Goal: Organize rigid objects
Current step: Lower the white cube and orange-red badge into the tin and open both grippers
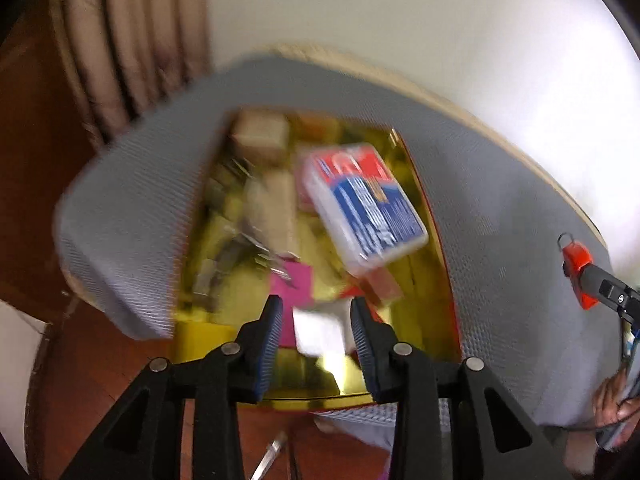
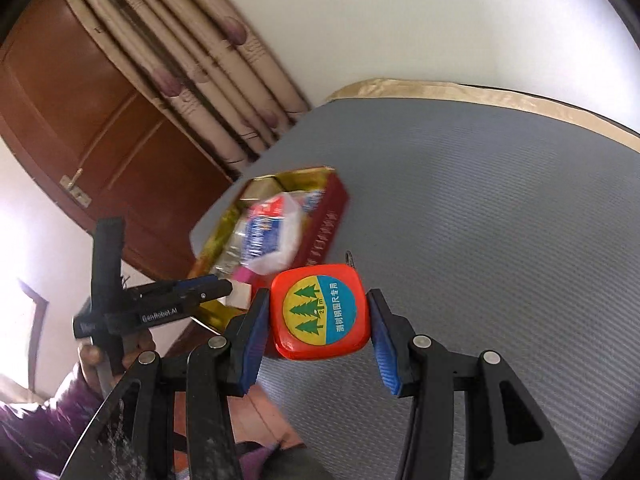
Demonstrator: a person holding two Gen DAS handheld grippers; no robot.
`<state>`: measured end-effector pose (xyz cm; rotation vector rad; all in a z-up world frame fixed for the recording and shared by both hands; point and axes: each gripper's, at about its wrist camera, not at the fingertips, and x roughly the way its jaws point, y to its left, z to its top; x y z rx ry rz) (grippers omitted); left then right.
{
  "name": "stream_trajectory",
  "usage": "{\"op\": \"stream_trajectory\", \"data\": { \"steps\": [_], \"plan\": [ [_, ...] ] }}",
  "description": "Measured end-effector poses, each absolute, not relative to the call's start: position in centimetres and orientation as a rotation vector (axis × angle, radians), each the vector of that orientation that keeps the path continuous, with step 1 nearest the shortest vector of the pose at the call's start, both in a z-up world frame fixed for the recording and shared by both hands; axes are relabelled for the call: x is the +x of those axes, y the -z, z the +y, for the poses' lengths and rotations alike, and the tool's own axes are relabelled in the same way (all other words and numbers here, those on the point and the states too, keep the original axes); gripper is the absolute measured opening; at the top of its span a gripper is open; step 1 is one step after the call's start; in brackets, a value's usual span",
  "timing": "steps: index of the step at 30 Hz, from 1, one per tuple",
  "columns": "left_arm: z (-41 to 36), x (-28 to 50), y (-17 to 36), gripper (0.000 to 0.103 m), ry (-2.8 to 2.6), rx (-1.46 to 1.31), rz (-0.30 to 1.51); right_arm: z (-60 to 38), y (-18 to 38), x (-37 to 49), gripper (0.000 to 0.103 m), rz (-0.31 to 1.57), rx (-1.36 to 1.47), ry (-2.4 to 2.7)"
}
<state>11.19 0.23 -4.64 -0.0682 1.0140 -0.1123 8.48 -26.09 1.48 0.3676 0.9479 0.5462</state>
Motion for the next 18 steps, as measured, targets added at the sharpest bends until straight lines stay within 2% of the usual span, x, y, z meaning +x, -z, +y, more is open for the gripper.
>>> {"op": "stream_trajectory", "data": {
  "steps": [2, 7, 18],
  "plan": [
    [0.6, 9.7, 3.5, 0.047, 0.035, -0.032, 0.941, -24.0, -2.1, 8.9, 0.045, 0.949, 0.358, -0.587],
    [2.7, 6.3, 1.7, 0.054, -0.149, 0.011, 0.79, -18.0, -2.7, 10.4, 0.045, 0.967, 0.322, -0.676],
    [5.1, 6.6, 2.4, 0.055, -0.08, -0.092, 0.838, -8.0, 0.3, 13.5, 0.046, 1.028, 0.234, -0.715]
  ]
}}
